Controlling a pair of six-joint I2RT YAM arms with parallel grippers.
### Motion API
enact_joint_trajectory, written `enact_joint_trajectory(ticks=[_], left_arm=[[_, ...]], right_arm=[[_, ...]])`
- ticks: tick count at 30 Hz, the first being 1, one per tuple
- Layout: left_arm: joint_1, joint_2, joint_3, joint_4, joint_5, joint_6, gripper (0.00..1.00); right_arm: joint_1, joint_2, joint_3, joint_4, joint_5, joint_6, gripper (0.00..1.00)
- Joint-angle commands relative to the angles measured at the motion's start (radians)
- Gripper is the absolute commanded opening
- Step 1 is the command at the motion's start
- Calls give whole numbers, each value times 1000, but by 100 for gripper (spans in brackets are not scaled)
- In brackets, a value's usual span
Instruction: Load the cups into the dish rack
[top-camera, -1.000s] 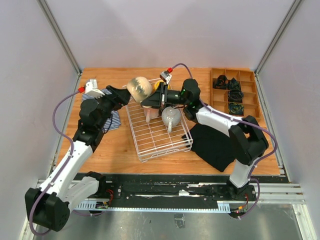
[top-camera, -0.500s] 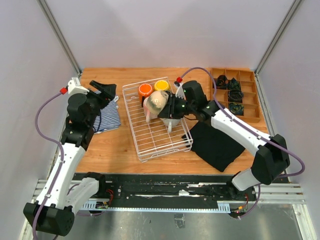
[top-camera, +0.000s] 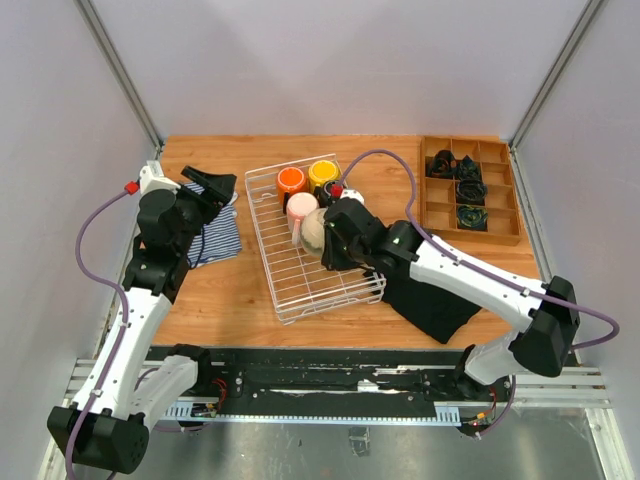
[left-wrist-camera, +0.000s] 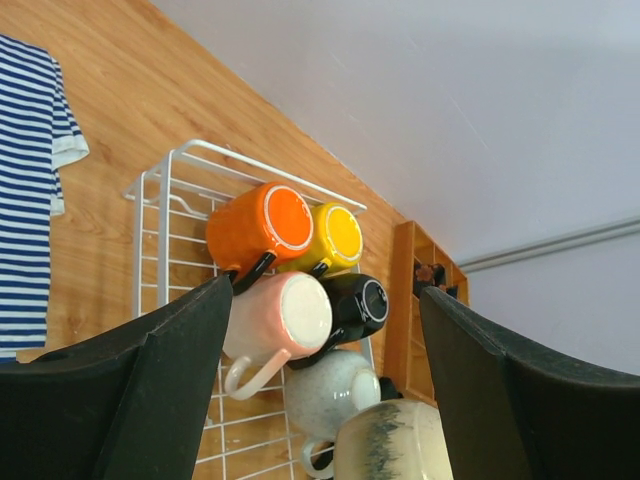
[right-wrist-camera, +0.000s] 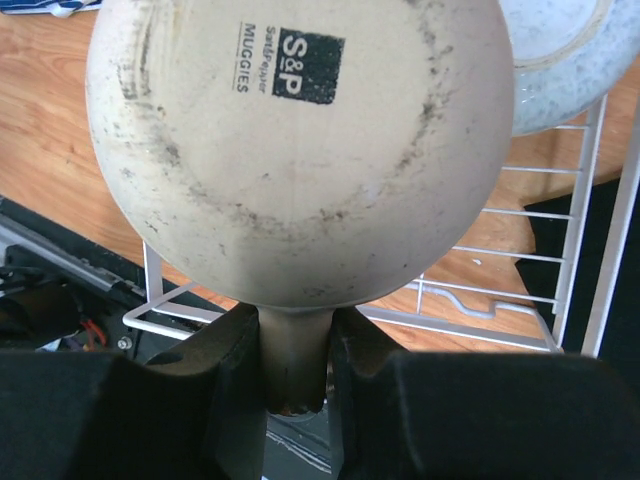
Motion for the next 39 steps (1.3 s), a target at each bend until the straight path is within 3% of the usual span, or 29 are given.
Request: enact_joint_trajectory(ticks=[1, 11, 28, 39], left_arm=[[4, -10, -6, 7, 25, -16, 80], [5, -3, 44, -50, 32, 30, 80], [14, 18, 135, -118, 53, 80, 80], [17, -6, 135, -115, 75, 82, 80]], right_arm=[[80, 24, 106, -15, 238, 44, 1], [112, 146, 168, -64, 286, 187, 1], [133, 281, 195, -58, 332, 289, 1], [179, 345, 189, -110, 468, 405, 1]])
